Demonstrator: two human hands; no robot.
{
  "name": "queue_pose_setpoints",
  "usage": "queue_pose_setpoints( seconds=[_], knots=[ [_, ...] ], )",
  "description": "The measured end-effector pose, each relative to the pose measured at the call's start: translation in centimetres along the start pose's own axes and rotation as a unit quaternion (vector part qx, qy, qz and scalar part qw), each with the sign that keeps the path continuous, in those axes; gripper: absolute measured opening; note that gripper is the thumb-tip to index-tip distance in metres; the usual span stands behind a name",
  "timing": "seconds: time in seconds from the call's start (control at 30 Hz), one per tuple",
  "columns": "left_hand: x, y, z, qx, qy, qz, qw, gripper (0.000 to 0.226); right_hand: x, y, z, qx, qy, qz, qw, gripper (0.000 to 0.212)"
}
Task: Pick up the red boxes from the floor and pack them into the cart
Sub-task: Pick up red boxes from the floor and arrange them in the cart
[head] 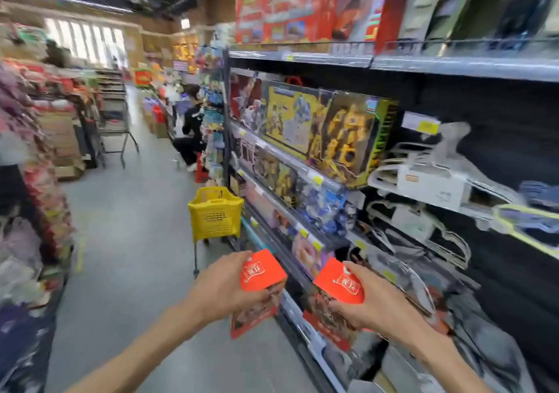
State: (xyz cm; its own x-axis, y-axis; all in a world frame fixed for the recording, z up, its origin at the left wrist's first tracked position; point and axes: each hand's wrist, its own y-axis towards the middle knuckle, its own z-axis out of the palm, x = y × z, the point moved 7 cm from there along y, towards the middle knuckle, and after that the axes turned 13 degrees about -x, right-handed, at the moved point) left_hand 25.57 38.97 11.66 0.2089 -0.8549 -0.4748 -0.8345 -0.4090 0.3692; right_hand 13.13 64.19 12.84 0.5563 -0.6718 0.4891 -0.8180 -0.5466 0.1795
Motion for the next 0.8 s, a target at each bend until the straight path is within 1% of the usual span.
queue_pose_setpoints(
  seconds=[0.07, 0.1, 0.13, 0.23, 0.3, 0.37, 0.4, 0.5, 0.57, 0.67, 0.8],
  knots=[
    [5.1, 1.7, -3.5, -0.026, 0.013, -0.029, 0.999, 0.079, 5.0, 5.1, 3.5, 0.018, 0.023, -0.026, 0.999, 0.074],
    [7.7, 2.5, -5.0, -0.037, 0.019, -0.043, 0.998, 0.074, 7.4, 7.5, 5.3, 0.025, 0.025, -0.046, 0.998, 0.072],
    [10.4, 3.2, -6.3, -0.040, 0.023, -0.063, 0.997, 0.074, 9.8, 9.9, 7.1, 0.030, 0.022, -0.066, 0.997, 0.068],
    [18.6, 5.9, -9.7, -0.059, 0.037, -0.114, 0.991, 0.089, 17.1, 16.9, 12.0, 0.046, 0.036, -0.106, 0.993, 0.054],
    [23.4, 8.0, -11.4, -0.069, 0.056, -0.137, 0.986, 0.094, 21.1, 21.5, 15.2, 0.056, 0.035, -0.129, 0.989, 0.059],
    [28.0, 10.6, -12.5, -0.071, 0.069, -0.156, 0.983, 0.092, 24.3, 26.3, 18.6, 0.068, 0.040, -0.153, 0.985, 0.076],
    [30.3, 12.1, -13.0, -0.073, 0.075, -0.166, 0.981, 0.091, 25.6, 28.8, 20.4, 0.072, 0.038, -0.163, 0.983, 0.081],
    [36.5, 17.2, -14.2, -0.088, 0.081, -0.182, 0.976, 0.087, 30.0, 36.2, 24.8, 0.076, 0.025, -0.192, 0.978, 0.083],
    [40.2, 21.1, -14.7, -0.091, 0.089, -0.182, 0.975, 0.082, 32.6, 41.5, 27.7, 0.076, 0.018, -0.208, 0.975, 0.089],
    [45.6, 27.5, -15.5, -0.094, 0.094, -0.178, 0.975, 0.072, 36.2, 49.5, 31.4, 0.083, 0.021, -0.231, 0.969, 0.086],
    [53.4, 35.8, -17.1, -0.103, 0.110, -0.185, 0.971, 0.071, 41.3, 59.2, 35.0, 0.101, 0.019, -0.240, 0.965, 0.079]
  ],
)
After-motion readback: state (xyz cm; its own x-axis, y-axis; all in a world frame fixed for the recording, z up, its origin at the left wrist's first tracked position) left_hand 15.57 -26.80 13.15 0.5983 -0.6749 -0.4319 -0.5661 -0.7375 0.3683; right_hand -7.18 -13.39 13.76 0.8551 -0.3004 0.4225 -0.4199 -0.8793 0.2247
